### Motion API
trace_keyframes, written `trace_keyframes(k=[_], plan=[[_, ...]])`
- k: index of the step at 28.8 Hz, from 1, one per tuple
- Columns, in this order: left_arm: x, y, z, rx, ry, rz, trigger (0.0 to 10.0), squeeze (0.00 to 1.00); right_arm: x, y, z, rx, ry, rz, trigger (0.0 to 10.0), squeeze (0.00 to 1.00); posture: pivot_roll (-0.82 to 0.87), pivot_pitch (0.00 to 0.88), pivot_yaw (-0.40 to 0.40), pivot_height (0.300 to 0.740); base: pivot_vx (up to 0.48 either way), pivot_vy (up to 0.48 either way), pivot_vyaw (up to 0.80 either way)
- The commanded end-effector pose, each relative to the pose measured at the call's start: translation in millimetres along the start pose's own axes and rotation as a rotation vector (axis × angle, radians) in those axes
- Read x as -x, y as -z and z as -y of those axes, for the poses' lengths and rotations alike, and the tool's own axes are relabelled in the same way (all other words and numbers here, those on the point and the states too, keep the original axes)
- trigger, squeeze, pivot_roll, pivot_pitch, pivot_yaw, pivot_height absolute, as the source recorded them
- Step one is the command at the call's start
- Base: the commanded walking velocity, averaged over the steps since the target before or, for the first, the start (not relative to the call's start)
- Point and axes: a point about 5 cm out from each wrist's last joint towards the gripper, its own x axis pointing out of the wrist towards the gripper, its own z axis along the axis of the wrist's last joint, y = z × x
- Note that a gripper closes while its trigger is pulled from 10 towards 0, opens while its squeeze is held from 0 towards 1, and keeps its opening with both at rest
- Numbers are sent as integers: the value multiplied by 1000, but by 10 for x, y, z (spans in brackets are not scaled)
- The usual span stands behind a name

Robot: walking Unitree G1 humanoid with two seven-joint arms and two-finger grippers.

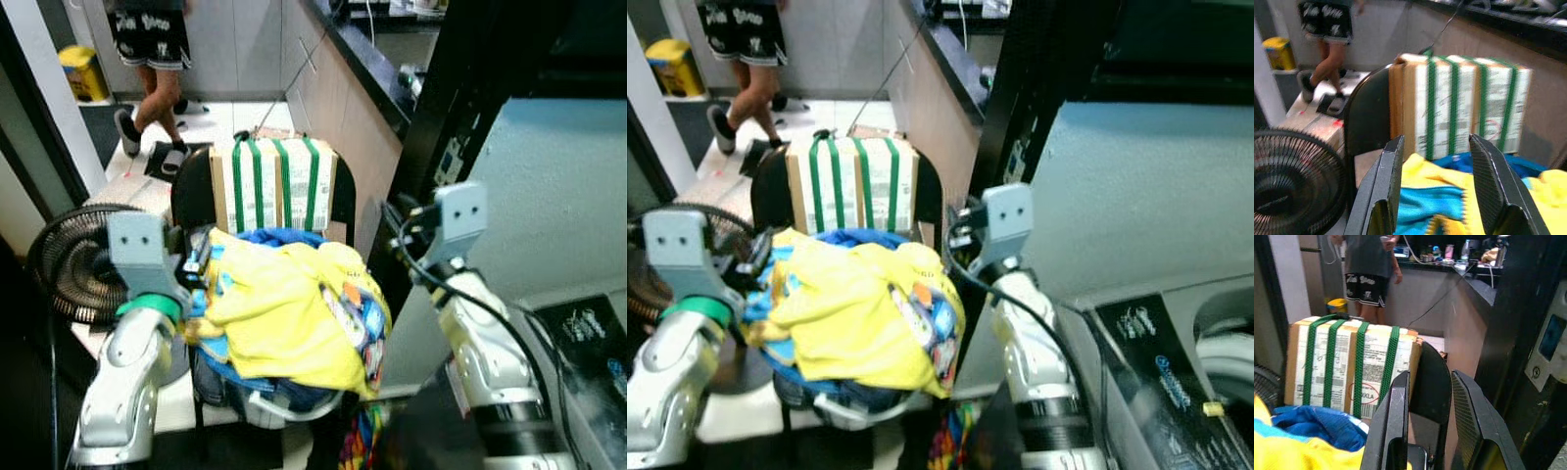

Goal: Clothes washing

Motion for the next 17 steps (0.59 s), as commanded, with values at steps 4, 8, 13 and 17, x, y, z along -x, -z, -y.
trace_keyframes(k=[4, 8, 13, 17], plan=[[27, 49, 8, 11, 6, -20, 10000, 0, -8, -20, 0, -50, -14, 12, 10000, 0, 123, 11, -5, 740, 0, 0, 0], [39, 68, 27, -4, 19, -33, 10000, 0, -70, -32, -83, -83, -153, -8, 10000, 0, 123, 16, -3, 740, 0, 0, 0], [59, 82, 29, -20, 21, -39, 10000, 0, -99, 246, -240, 50, -346, -195, 10000, 1000, 127, 22, -8, 740, 0, 0, 0], [95, 94, 21, -15, 24, -54, 10000, 0, -105, 321, -397, 5, -445, -233, 10000, 1000, 136, 31, -14, 740, 0, 0, 0]])
